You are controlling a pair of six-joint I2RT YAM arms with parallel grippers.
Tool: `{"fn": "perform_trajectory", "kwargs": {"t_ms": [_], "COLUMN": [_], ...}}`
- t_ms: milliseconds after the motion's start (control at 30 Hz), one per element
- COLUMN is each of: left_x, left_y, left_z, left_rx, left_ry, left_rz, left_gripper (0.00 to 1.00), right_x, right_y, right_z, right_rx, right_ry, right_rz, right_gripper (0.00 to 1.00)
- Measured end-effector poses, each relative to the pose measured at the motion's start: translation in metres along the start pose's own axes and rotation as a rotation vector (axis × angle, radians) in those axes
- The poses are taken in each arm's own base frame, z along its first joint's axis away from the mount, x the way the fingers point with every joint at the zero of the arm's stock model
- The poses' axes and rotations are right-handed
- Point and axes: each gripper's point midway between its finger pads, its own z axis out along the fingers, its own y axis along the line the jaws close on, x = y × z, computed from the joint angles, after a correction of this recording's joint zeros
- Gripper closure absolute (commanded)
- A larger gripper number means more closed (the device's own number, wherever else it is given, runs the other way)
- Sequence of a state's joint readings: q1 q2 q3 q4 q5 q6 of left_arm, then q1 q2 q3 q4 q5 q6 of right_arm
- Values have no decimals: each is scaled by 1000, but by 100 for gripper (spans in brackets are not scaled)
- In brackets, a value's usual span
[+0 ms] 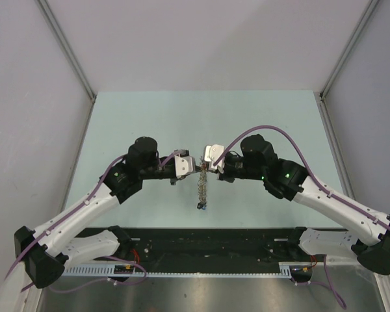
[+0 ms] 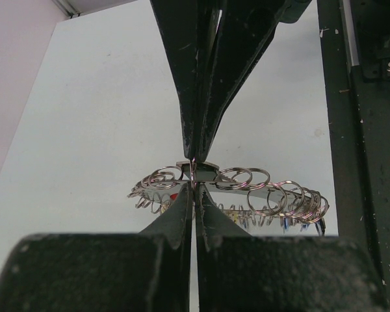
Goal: Put the keys on the keyring
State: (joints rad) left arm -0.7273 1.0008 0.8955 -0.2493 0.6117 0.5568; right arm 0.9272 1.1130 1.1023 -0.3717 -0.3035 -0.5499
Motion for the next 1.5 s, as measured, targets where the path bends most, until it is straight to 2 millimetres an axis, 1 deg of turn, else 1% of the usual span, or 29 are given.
{"fn": "perform_trajectory", "kwargs": {"t_ms": [800,1100,1167,1333,1500], "left_x": [3,5,7,9,9], "left_y": [-1,-2,-2,-4,-2], "left_z": [2,3,4,7,7], "left_rx": [1,-5,-5,-1,-19], "left_ry": [12,20,26,35,40], "left_rz": [-26,-72,-85,-105,-135], "left_gripper": [100,100,100,99,100], "right_x": [-2,-3,-4,-12,-13], "right_y": [3,5,6,12,14], "right_z": [1,2,2,4,5], "right_rx": [-2,-4,-7,-24,-27], "right_ry": [-1,-1,-3,-29,-33], "right_rz": [-9,-19,-22,-36,-38], "right_gripper": [100,97,95,95,96]}}
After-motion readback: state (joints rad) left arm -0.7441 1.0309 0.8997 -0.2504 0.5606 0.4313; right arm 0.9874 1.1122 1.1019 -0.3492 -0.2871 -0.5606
